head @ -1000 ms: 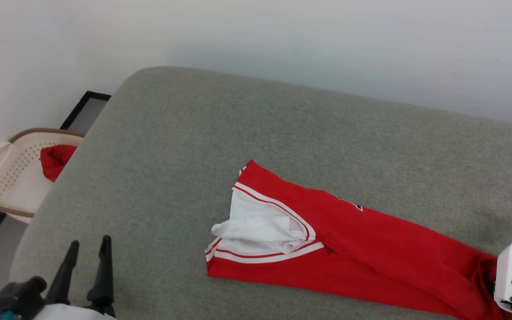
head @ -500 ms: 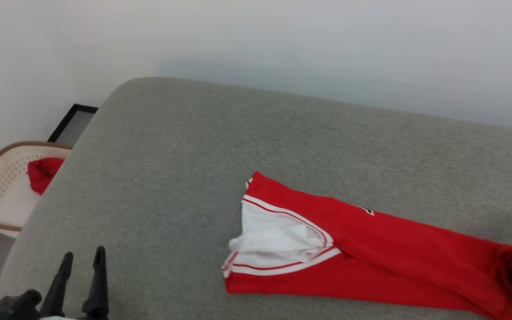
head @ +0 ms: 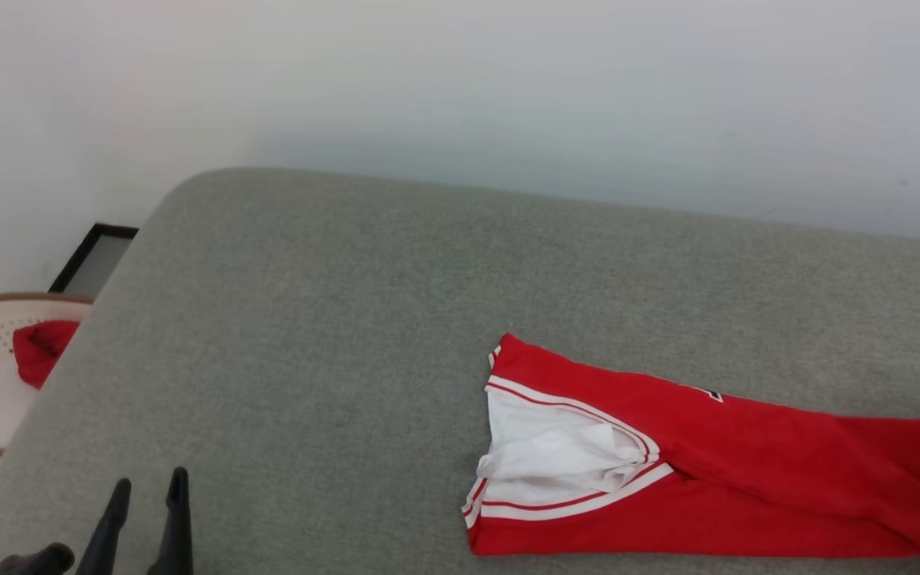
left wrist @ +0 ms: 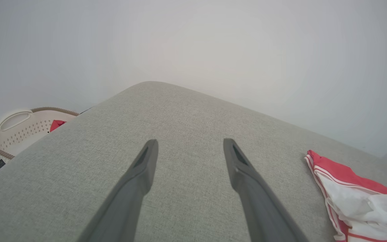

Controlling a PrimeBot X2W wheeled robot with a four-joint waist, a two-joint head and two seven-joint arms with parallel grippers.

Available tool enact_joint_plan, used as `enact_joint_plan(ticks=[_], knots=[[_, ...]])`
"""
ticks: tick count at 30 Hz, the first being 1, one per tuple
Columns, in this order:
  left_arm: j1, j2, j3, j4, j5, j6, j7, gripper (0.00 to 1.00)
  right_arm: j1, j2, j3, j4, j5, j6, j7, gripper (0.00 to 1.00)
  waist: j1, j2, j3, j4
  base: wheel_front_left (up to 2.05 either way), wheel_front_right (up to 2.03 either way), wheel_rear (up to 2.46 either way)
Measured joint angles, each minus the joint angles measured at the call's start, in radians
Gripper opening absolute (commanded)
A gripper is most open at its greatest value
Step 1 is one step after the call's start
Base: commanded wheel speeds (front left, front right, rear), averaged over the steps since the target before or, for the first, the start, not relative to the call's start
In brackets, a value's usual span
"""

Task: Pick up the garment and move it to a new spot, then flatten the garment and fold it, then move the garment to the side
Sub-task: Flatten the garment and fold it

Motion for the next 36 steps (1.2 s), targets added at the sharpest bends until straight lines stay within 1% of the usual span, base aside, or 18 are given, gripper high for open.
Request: enact_joint_plan(ticks=[5,8,13,16,20,24,29,32,33,34,35,36], knots=[[0.013,0.0,-0.001,0.004,-0.008,-0.001,0.0,1.0,0.021,0.031,0.045,-0.129,0.092,0.0,0.044,0.0,0.0,0.0,-0.024,-0.014,0.0,0.0,0.0],[0.022,-0.001,-0.002,0.005,-0.009,-0.001,0.0,1.0,0.033,0.058,0.076,-0.224,0.12,0.0,0.067,0.0,0.0001,0.0,-0.037,-0.02,0.0,0.0,0.0],[0.021,-0.003,-0.014,0.009,-0.009,0.0,0.004,1.0,0.034,0.157,0.118,-0.334,0.147,0.0,0.097,0.0,0.0,-0.0001,-0.046,-0.015,0.0,0.0,0.0],[0.016,-0.005,-0.025,0.014,-0.009,-0.001,0.004,1.0,0.032,0.21,0.154,-0.366,0.143,0.0,0.101,0.0,0.0,0.0,-0.047,-0.002,0.0,0.0,0.0],[-0.004,-0.009,-0.044,0.028,-0.007,-0.006,0.004,1.0,0.006,0.279,0.2,-0.368,0.136,0.0,0.086,0.0,0.0001,-0.0001,-0.047,0.022,0.0,0.0,0.0],[-0.028,-0.017,-0.066,0.045,-0.006,-0.01,0.004,1.0,-0.026,0.336,0.248,-0.335,0.112,0.0,0.057,0.0,0.0,0.0,-0.044,0.05,0.0,0.0,0.0],[-0.063,-0.026,-0.091,0.069,-0.004,-0.017,0.003,1.0,-0.068,0.372,0.295,-0.264,0.074,0.0,0.012,0.0,0.0,0.0,-0.036,0.089,0.0,0.0,0.0],[-0.082,-0.031,-0.102,0.083,-0.004,-0.019,0.003,1.0,-0.09,0.379,0.319,-0.208,0.046,0.0,-0.017,0.0,0.0,-0.0001,-0.029,0.111,0.0,0.0,0.0],[-0.088,-0.032,-0.104,0.087,-0.005,-0.02,0.003,1.0,-0.097,0.381,0.323,-0.187,0.042,0.0,-0.031,0.08,0.0,-0.0001,-0.027,0.117,0.0,0.0,0.0],[-0.092,-0.033,-0.106,0.093,-0.005,-0.021,0.003,1.0,-0.105,0.384,0.327,-0.169,0.037,0.0,-0.042,0.29,0.0,0.0,-0.024,0.124,0.0,0.0,0.0],[-0.094,-0.034,-0.106,0.098,-0.005,-0.021,0.003,1.0,-0.113,0.39,0.33,-0.153,0.037,0.0,-0.055,0.4,0.0,0.0,-0.021,0.129,0.0,0.0,0.0],[-0.097,-0.035,-0.105,0.101,-0.006,-0.022,0.003,1.0,-0.122,0.396,0.332,-0.137,0.039,0.0,-0.065,0.55,0.0,0.0,-0.018,0.133,0.0,0.0,0.0]])
